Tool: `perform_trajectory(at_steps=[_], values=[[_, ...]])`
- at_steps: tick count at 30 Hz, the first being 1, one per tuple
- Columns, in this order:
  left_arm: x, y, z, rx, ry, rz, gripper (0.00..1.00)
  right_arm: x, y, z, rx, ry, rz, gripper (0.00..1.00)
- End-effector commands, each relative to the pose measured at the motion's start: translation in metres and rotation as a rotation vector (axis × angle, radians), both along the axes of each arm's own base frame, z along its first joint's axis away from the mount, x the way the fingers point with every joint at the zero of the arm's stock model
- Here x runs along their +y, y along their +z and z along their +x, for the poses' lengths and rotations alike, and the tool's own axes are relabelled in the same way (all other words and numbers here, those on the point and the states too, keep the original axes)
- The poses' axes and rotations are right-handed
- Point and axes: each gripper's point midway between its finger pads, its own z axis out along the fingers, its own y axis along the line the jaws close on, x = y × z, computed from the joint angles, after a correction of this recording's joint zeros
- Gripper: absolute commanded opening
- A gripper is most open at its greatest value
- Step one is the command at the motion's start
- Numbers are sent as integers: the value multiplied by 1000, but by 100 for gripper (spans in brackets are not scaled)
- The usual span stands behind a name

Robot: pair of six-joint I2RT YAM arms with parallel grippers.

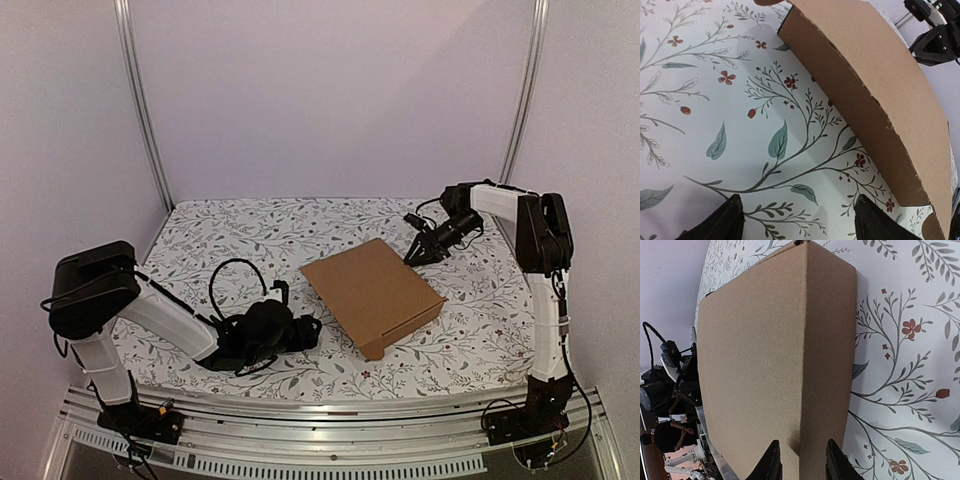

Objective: Fold the paper box

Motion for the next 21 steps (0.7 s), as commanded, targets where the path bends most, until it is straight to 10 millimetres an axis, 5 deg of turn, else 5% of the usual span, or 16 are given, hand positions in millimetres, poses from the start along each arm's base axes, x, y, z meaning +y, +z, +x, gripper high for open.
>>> perform_trajectory(at_steps=[1,10,17,21], values=[[-1,-3,6,0,0,6,76,-2,-25,-7,48,13,-30,30],[-5,-3,8,-9,-5,6,76,-8,-37,-6,110,-31,-19,24],[-12,20,3,-218,15,-62,75,-47,-65,2,209,-162,-36,21],[-27,18,2,-254,0,-112,75,-50,-62,4,207,-176,-32,21]])
